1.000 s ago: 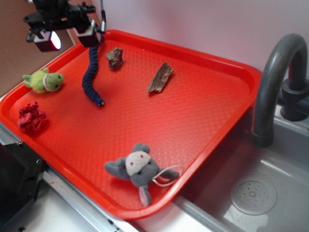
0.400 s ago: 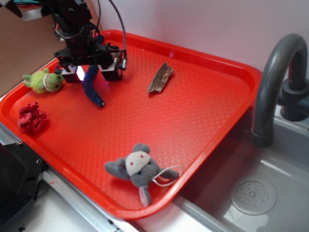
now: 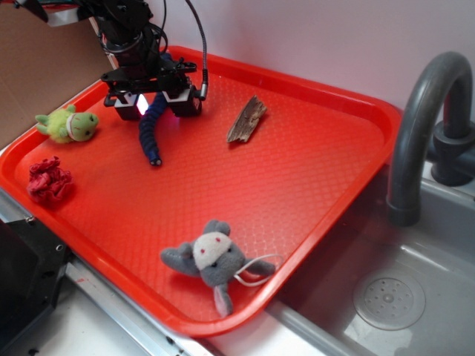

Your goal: Grab the blue rope.

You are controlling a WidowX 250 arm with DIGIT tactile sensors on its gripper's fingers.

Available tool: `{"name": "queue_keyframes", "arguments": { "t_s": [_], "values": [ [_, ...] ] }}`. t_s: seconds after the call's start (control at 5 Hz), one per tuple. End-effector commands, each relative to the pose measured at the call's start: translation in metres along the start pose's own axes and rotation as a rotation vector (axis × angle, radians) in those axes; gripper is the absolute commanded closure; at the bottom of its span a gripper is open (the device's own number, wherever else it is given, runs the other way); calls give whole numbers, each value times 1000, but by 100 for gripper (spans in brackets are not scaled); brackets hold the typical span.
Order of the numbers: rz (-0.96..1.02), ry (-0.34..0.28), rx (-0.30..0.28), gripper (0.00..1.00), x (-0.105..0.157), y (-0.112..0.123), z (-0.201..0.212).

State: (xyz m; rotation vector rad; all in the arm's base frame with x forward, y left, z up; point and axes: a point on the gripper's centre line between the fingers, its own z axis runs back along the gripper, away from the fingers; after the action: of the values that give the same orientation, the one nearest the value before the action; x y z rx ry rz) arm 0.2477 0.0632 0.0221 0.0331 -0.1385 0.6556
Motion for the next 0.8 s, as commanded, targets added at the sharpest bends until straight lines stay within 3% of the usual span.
{"name": "queue_keyframes", "arguments": {
  "t_s": [0.0,0.2,0.4,0.6],
  "values": [
    [-3,-6,26,100,-3,13,-1],
    [29,-17,22,100,1,17,14],
    [51,-81,37,100,4,12,64],
    [22,-181,64,100,-10,3,116]
  ]
}}
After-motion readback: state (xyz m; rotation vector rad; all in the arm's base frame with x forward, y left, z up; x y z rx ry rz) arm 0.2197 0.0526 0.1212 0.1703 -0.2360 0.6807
